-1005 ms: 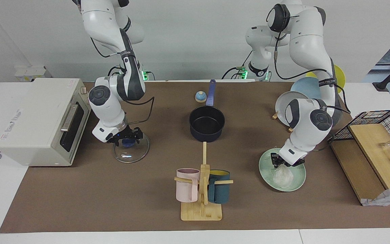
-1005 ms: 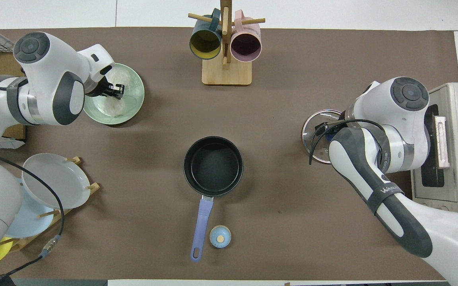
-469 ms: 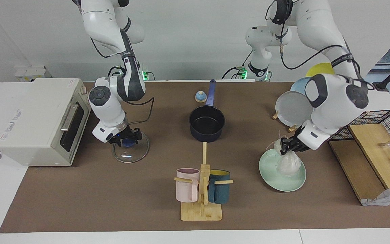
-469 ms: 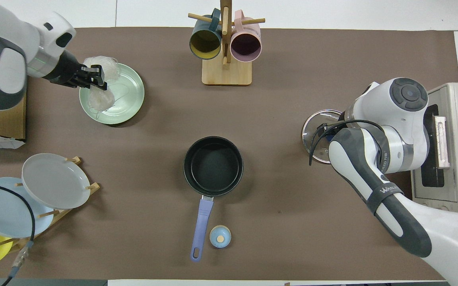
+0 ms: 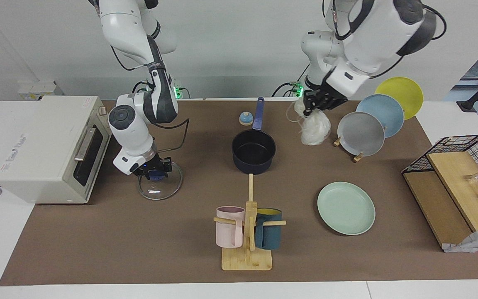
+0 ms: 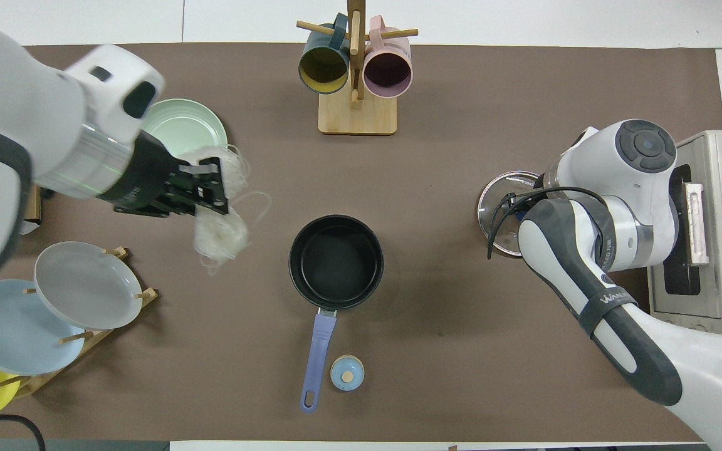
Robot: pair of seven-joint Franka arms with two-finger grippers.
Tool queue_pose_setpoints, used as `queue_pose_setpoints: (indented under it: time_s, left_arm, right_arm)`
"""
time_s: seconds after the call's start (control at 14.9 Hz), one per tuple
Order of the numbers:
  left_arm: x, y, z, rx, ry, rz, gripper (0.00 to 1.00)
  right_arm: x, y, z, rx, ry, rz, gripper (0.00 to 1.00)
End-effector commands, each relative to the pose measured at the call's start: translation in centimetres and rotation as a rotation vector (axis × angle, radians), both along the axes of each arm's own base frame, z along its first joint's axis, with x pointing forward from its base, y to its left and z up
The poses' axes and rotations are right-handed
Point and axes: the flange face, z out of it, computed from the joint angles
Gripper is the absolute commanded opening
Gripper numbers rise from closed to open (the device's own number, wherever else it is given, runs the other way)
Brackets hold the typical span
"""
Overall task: Transfer vermicelli from plate to pot
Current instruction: 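Carry the vermicelli with the left gripper over the black saucepan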
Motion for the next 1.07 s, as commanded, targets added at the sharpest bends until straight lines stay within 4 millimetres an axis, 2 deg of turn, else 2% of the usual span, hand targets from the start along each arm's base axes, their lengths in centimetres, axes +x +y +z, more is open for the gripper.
queue_pose_setpoints:
  time_s: [0.0,0.13,0.2,0.27,0.34,0.47,0.6,0.67,0.8,0.87,1.01]
  left_arm:
    - [-6.4,-5.6,-5.7,-0.002,-0.009,0.02,0.0]
    - [-8.2,-8.9,-10.9,0.013,0.003,-0.003,0.0]
    - [-8.7,-10.6,-14.2,0.022,0.009,-0.007,0.0]
    - [-9.3,-11.8,-16.5,0.023,0.003,-0.005,0.0]
    - [-9.5,-12.4,-19.0,0.024,-0.006,-0.001,0.0]
    - [-9.2,-12.4,-22.3,0.026,-0.023,0.008,0.0]
    - [-8.1,-12.3,-24.3,0.027,-0.036,-0.003,0.0]
    - [-7.6,-11.9,-24.7,0.023,-0.045,-0.024,0.0]
    - [-6.8,-11.0,-25.3,0.021,-0.051,-0.047,0.0]
    - [-6.6,-10.8,-25.6,0.021,-0.053,-0.061,0.0]
    - [-5.8,-10.2,-26.4,0.016,-0.069,-0.103,0.0]
  right_arm:
    - [1.5,1.2,2.4,0.01,0.003,0.028,0.62]
    - [1.8,2.4,4.0,0.012,-0.003,0.042,0.62]
    - [2.1,3.0,5.2,0.012,-0.001,0.051,0.62]
    - [2.6,3.2,6.7,0.013,0.004,0.053,0.62]
    - [2.9,3.3,7.9,0.013,0.007,0.055,0.62]
    - [3.2,3.6,10.8,0.016,0.017,0.061,0.59]
    - [3.2,4.5,13.5,0.022,0.032,0.075,0.58]
    - [3.1,4.8,14.3,0.027,0.039,0.078,0.57]
    - [2.7,5.6,15.4,0.037,0.035,0.075,0.56]
    - [2.4,6.7,15.7,0.053,0.038,0.067,0.56]
    - [2.2,7.7,16.5,0.068,0.04,0.024,0.55]
